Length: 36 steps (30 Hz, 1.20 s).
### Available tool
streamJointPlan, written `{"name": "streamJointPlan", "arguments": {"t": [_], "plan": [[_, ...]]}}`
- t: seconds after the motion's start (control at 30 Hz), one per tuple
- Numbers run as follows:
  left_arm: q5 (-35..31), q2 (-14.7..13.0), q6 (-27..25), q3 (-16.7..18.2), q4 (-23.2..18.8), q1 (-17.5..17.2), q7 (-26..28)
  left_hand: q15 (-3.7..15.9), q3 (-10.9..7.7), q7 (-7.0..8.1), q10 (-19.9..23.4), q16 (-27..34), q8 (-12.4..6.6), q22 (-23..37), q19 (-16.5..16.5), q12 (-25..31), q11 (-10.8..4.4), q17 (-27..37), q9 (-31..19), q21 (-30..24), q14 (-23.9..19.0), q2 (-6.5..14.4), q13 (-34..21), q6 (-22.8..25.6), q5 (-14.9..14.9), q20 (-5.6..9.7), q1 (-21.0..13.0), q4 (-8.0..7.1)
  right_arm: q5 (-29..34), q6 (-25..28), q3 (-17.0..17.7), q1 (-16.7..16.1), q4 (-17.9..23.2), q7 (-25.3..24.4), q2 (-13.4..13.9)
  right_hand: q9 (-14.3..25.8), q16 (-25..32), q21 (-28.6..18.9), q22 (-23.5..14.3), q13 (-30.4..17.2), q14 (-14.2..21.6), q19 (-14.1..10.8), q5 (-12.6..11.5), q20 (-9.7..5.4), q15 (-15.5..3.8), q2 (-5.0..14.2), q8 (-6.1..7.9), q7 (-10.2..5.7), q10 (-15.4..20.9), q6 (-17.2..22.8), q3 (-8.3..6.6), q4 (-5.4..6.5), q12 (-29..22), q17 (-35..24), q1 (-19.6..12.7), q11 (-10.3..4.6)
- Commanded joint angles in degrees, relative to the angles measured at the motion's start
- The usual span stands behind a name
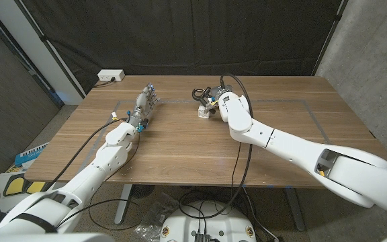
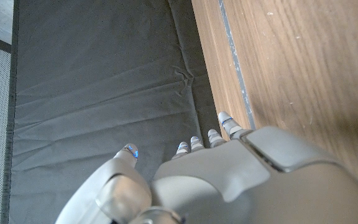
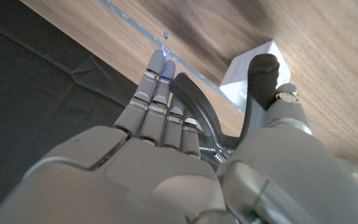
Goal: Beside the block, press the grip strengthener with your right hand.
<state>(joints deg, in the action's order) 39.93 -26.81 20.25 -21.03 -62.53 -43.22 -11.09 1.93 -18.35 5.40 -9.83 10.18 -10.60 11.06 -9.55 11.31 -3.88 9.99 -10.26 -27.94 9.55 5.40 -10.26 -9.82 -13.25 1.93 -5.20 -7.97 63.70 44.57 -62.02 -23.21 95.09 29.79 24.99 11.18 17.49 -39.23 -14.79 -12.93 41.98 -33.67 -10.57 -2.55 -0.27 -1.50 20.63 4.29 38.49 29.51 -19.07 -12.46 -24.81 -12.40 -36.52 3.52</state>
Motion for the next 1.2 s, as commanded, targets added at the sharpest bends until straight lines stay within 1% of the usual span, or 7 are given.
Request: {"name": "streamJointPlan", "arguments": {"t": [0.03, 0.23, 0.37, 0.6, 0.73, 0.9, 1.2], "plan": [[-0.27, -0.11, -0.26, -0.17, -0.79, 0.05, 0.23, 1.97, 0.3, -0.17, -11.31, 0.27, -0.2, 0.09, -8.62, 0.13, 0.12, 0.19, -0.2, 0.28, 12.95, 0.03, -0.13, -11.59, -0.22, 1.12, -0.06, -0.11, -1.36, 1.45, 4.64, -5.66, 4.17, -16.1, 1.81, 0.14, -0.31, -0.67, -0.11, -0.08, 4.24, -0.49, 0.02, -0.07, -9.86, 7.87, 0.12, -5.02, 3.64, 5.02, -9.5, 2.44, 0.29, -0.16, -9.57, -3.99], [-0.39, -0.09, -0.28, -0.27, -0.97, 0.15, 0.28, 1.97, 0.35, -0.12, -11.31, 0.26, -0.19, 0.09, -8.63, 0.12, 0.09, 0.19, -0.2, 0.3, 12.97, 0.0, -0.13, -11.63, -0.23, 1.12, -0.04, -0.11, -2.05, 0.92, 6.65, -8.16, 4.97, -24.85, 2.33, 0.13, -0.56, -1.48, 0.28, -0.12, 4.9, -1.29, -0.09, -0.78, -10.57, 7.33, 0.17, -5.67, 4.29, 5.47, -10.68, 1.84, 0.32, -0.08, -11.59, -4.75], [-0.49, 0.05, -0.22, -0.38, -0.99, 0.29, 0.32, 1.92, 0.39, -0.19, -11.29, 0.25, -0.21, 0.09, -8.59, 0.13, 0.18, 0.19, -0.2, 0.3, 12.97, -0.03, -0.13, -11.59, -0.24, 1.12, -0.03, -0.12, -2.94, 0.27, 7.85, -9.67, 5.19, -29.89, 2.52, 0.13, -0.31, -2.51, 0.72, -0.17, 6.48, -2.33, 0.01, -1.54, -11.44, 7.03, 0.73, -6.22, 6.17, 7.22, -11.65, 2.16, -0.01, -0.25, -12.96, -5.17], [-0.68, 0.07, -0.22, -0.54, -1.2, 0.37, 0.33, 1.9, 0.45, -0.11, -11.29, 0.26, -0.2, 0.09, -8.56, 0.12, 0.12, 0.19, -0.2, 0.31, 12.95, -0.06, -0.13, -11.62, -0.26, 1.12, -0.02, -0.11, -2.74, 0.05, 8.22, -10.69, 5.05, -34.35, 2.8, 0.13, 0.12, -3.96, 1.23, -0.25, 8.88, -3.55, -0.01, -2.5, -12.37, 5.68, 1.26, -7.28, 7.92, 8.96, -12.59, 1.91, -0.05, -0.41, -14.89, -6.25], [-0.71, 0.0, -0.31, -0.52, -1.56, 0.22, 0.57, 1.93, 0.49, -0.13, -11.31, 0.25, -0.21, 0.09, -8.56, 0.11, 0.1, 0.2, -0.2, 0.33, 12.95, -0.07, -0.13, -11.59, -0.28, 1.12, -0.02, -0.11, -2.24, 0.09, 8.18, -10.91, 4.86, -36.04, 2.81, 0.14, 1.14, -5.11, 1.45, -0.37, 9.94, -4.18, -0.1, -4.41, -12.73, 3.46, 1.79, -8.01, 9.38, 10.64, -11.54, 1.82, -0.12, -1.49, -16.6, -7.34], [-0.77, -0.14, -0.35, -0.5, -1.91, 0.03, 0.77, 1.98, 0.51, -0.13, -11.31, 0.24, -0.22, 0.09, -8.56, 0.11, 0.09, 0.2, -0.2, 0.34, 12.98, -0.07, -0.13, -11.57, -0.29, 1.13, -0.02, -0.11, -2.1, -0.07, 8.3, -11.09, 4.75, -37.53, 2.8, 0.15, 2.14, -6.42, 1.53, -0.52, 11.63, -5.17, -0.52, -6.25, -13.23, 2.42, 2.27, -8.44, 11.21, 12.62, -10.45, 2.17, -0.43, -2.02, -18.31, -8.08], [-0.71, -0.24, -0.11, -0.37, -2.26, -0.29, 0.88, 2.03, 0.57, -0.07, -11.29, 0.24, -0.25, 0.09, -8.55, 0.12, 0.13, 0.19, -0.2, 0.37, 12.98, -0.08, -0.13, -11.47, -0.32, 1.13, -0.01, -0.11, -2.84, -1.22, 9.15, -11.77, 4.51, -41.51, 2.7, 0.22, 4.07, -11.24, 1.02, 0.47, 17.5, -7.41, -0.8, -9.08, -13.52, 3.74, 3.06, -10.39, 16.44, 18.67, -8.07, 2.91, -0.32, -1.95, -24.73, -9.78]]}}
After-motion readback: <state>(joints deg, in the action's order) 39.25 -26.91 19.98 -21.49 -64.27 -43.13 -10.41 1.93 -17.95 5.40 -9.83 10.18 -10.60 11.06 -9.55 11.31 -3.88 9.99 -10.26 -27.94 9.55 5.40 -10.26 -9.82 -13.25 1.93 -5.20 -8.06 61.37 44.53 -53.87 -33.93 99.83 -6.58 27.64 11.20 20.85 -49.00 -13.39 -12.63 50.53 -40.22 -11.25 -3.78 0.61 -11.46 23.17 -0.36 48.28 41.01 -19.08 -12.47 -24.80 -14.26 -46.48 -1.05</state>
